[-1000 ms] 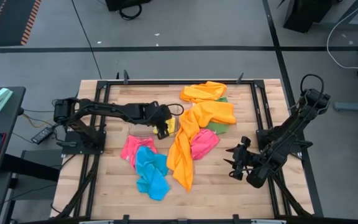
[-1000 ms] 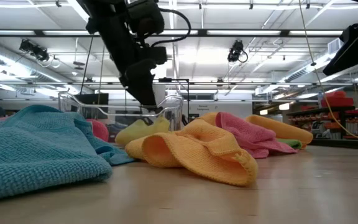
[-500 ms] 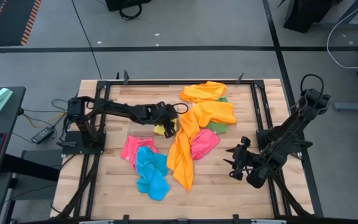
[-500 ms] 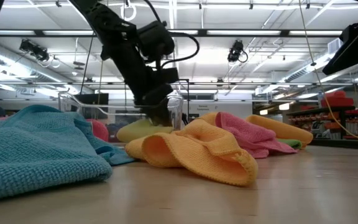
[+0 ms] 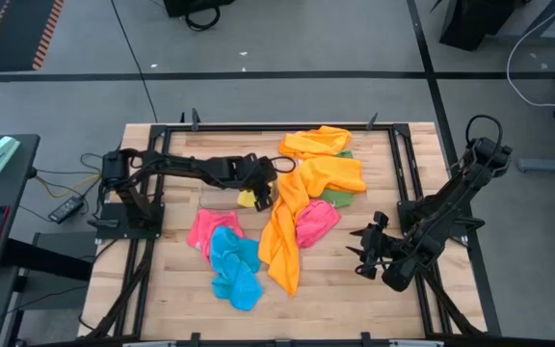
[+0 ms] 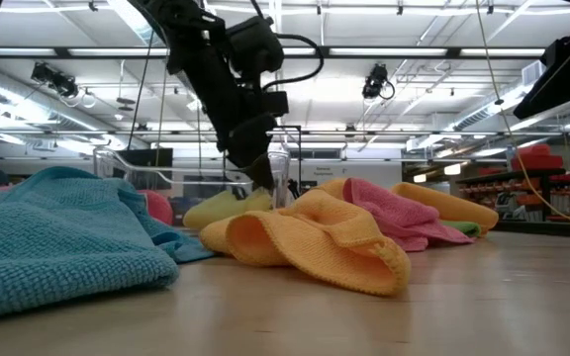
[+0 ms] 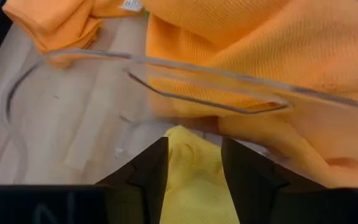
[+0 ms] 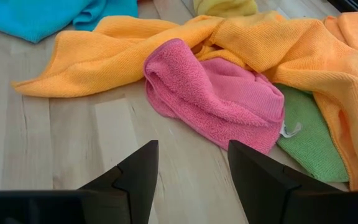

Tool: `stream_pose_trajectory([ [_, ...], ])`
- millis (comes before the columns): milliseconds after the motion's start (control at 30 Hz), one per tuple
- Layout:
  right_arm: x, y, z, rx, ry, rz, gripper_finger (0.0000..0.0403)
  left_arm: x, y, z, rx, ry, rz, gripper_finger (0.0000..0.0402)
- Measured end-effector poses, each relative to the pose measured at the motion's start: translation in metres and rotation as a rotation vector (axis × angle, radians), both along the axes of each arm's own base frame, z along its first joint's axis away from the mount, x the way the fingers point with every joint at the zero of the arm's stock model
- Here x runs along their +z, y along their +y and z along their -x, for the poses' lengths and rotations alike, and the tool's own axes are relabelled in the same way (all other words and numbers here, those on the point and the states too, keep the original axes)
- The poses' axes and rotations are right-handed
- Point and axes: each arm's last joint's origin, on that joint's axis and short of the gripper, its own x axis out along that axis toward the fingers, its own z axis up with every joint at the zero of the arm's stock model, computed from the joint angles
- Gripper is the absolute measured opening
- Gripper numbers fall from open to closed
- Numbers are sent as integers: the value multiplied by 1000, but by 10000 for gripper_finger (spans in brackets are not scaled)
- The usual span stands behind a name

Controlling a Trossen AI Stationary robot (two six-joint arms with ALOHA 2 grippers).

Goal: Fold microfiber towels
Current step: Fold the bottom orange microfiber cloth

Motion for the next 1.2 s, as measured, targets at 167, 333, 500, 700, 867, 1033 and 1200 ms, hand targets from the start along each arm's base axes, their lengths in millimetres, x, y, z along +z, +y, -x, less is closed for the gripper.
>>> stream_pose_trajectory([
  [167, 0, 0, 0, 0, 0, 0, 202, 9, 0, 2, 6, 68, 18, 149],
  [333, 0, 0, 0, 0, 0, 0, 202, 18, -3, 8, 22, 185, 53, 141],
  [500, 0, 0, 0, 0, 0, 0, 202, 33, -17, 5, -10, 217, 80, 131],
  [700, 0, 0, 0, 0, 0, -1, 202, 67, -45, -11, -85, 156, -110, 111],
  [867, 0, 0, 0, 0, 0, 0, 202, 80, -82, -19, -239, 84, -111, 101],
  [1033, 0, 0, 0, 0, 0, 0, 202, 72, -122, -21, -360, 65, -2, 100],
  [1200, 0, 0, 0, -1, -5, -5, 202, 42, -157, -26, -474, 103, -27, 116],
])
